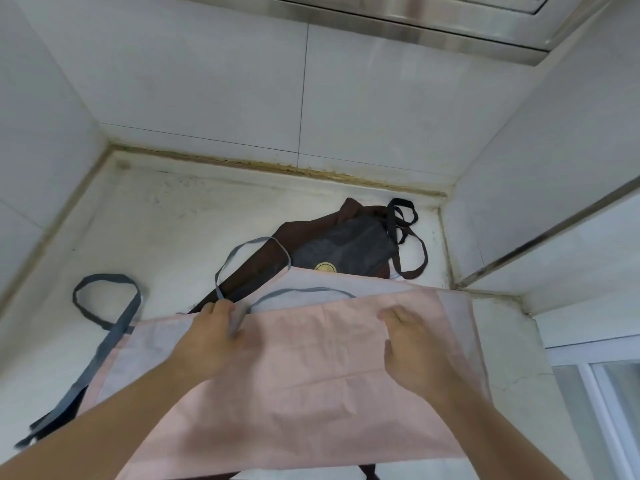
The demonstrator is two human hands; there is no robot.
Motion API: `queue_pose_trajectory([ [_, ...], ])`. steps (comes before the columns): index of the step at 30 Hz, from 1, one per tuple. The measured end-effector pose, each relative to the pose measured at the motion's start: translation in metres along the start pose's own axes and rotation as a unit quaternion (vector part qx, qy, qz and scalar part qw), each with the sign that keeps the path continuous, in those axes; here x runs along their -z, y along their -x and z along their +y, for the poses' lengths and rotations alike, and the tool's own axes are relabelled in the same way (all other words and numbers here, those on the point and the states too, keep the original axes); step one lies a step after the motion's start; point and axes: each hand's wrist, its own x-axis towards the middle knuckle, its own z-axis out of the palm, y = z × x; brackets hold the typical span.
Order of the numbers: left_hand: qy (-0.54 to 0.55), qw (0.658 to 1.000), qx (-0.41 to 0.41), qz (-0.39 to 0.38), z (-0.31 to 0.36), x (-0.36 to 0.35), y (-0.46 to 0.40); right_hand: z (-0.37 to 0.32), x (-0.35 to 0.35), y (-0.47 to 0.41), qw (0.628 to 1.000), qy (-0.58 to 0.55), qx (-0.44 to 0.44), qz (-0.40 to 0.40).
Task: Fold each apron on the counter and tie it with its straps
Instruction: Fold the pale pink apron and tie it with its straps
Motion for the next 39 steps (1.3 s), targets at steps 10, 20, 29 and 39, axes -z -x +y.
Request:
queue_pose_trajectory([
  [10,0.167,0.981,0.034,-0.097,0.054,-0.013,-0.062,0.018,-0.019,-0.059,0.989,0.146,0.036,-0.014],
  [20,0.613,0.776,0.061,-0.134,0.146,0.033,-0.078,0.031,-0.025,-0.054,0.984,0.136,0.051,0.098],
  [29,0.433,0.898,0.045,0.066,0.129,0.056,-0.099,0.073,-0.004,-0.056,0.979,0.145,-0.048,0.134],
  [39,-0.007,0.995,0.059,-0.078,0.073,0.011,-0.058,0.094,0.006,-0.073,0.981,0.124,-0.111,0.099],
])
